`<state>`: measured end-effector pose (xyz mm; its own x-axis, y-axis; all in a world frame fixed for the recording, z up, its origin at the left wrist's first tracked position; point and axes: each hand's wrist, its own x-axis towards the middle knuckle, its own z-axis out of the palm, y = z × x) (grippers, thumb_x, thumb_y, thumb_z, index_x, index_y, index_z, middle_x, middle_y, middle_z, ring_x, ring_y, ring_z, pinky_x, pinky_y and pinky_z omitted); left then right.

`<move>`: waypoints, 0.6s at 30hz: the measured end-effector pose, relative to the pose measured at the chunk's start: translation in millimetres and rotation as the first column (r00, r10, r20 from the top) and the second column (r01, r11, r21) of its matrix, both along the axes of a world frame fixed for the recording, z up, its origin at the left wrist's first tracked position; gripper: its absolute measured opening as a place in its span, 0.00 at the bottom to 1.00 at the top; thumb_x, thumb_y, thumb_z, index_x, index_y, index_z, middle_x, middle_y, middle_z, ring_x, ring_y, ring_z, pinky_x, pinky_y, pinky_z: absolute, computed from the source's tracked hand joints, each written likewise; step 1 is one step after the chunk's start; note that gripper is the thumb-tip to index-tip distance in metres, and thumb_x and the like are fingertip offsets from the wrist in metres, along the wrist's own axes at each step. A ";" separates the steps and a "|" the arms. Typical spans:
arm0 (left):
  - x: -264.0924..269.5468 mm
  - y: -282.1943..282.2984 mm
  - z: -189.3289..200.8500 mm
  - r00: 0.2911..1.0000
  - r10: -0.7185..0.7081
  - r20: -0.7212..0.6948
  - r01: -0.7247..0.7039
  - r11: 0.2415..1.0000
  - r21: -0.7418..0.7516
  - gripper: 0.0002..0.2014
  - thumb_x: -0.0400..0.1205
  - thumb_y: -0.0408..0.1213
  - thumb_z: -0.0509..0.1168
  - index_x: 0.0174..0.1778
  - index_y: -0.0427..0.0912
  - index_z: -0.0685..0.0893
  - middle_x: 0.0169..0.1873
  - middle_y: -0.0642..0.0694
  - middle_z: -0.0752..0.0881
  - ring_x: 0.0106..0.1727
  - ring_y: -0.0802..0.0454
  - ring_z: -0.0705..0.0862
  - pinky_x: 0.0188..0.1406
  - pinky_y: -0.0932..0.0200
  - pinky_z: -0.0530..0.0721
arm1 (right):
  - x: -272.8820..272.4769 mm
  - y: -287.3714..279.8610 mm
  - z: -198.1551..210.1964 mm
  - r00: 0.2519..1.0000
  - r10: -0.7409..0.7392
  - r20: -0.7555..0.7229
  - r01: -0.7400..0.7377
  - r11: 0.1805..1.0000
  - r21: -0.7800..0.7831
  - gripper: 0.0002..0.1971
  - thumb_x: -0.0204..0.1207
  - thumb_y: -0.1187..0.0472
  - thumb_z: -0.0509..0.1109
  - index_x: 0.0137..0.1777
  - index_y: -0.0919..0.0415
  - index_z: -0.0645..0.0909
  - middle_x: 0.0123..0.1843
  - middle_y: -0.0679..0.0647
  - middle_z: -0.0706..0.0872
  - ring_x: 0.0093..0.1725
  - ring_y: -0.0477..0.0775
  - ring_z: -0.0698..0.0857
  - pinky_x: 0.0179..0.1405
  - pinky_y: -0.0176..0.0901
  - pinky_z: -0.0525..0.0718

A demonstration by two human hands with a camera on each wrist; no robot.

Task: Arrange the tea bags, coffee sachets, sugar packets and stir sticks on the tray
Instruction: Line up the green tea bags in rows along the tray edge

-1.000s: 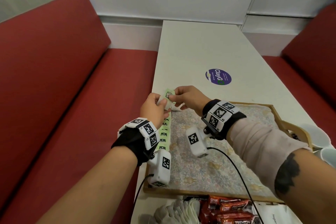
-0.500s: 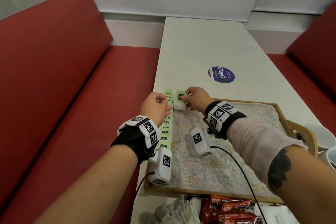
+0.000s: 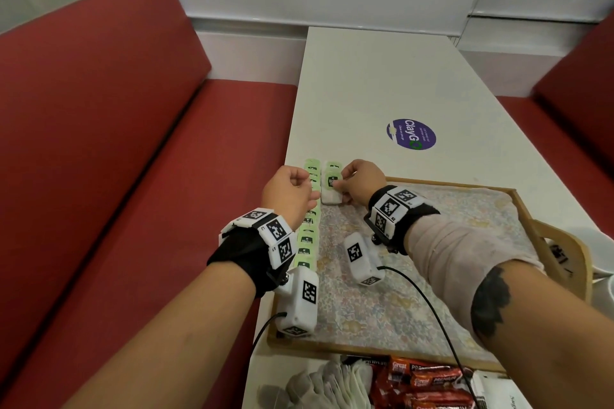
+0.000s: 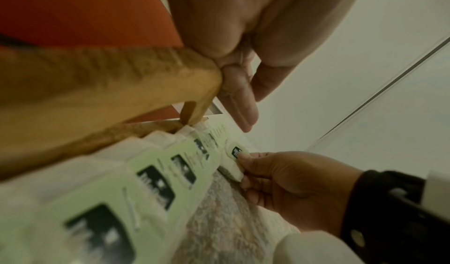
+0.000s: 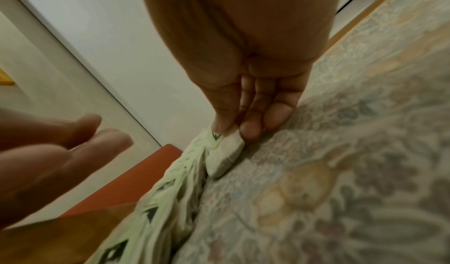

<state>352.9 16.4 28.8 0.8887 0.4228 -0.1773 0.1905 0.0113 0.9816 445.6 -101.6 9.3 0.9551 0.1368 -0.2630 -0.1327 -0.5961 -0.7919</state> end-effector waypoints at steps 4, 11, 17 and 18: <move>-0.7 0.1 0.7 1.000 -0.005 0.000 0.005 1.000 0.012 0.05 0.84 0.27 0.59 0.51 0.40 0.77 0.43 0.49 0.81 0.40 0.55 0.87 0.39 0.64 0.87 | 0.1 2.1 -1.0 1.000 -0.011 0.025 0.012 0.999 -0.038 0.16 0.69 0.64 0.80 0.36 0.55 0.72 0.42 0.59 0.87 0.41 0.62 0.87 0.48 0.59 0.88; -1.4 -0.6 1.7 1.000 -0.010 -0.001 0.010 1.000 0.019 0.05 0.84 0.26 0.59 0.52 0.39 0.77 0.42 0.51 0.80 0.40 0.55 0.87 0.39 0.65 0.87 | 0.3 3.3 -0.5 0.999 -0.020 0.029 0.022 0.998 -0.063 0.17 0.67 0.64 0.81 0.36 0.55 0.71 0.46 0.63 0.88 0.42 0.63 0.88 0.43 0.56 0.89; -0.9 -1.0 1.5 1.000 -0.011 0.002 0.011 1.000 0.015 0.05 0.84 0.26 0.59 0.51 0.39 0.77 0.43 0.50 0.80 0.39 0.56 0.87 0.40 0.63 0.87 | -1.1 2.4 2.2 0.999 -0.013 0.030 0.015 0.996 -0.087 0.19 0.64 0.59 0.82 0.37 0.54 0.70 0.44 0.60 0.89 0.45 0.62 0.88 0.48 0.56 0.88; -0.8 -1.2 1.6 1.000 -0.009 0.001 0.009 1.000 0.014 0.05 0.84 0.26 0.58 0.51 0.39 0.77 0.44 0.49 0.80 0.39 0.56 0.87 0.40 0.63 0.87 | -1.7 2.3 2.5 1.000 -0.013 0.025 0.015 0.996 -0.087 0.19 0.63 0.58 0.82 0.37 0.54 0.70 0.44 0.60 0.88 0.45 0.61 0.88 0.48 0.56 0.88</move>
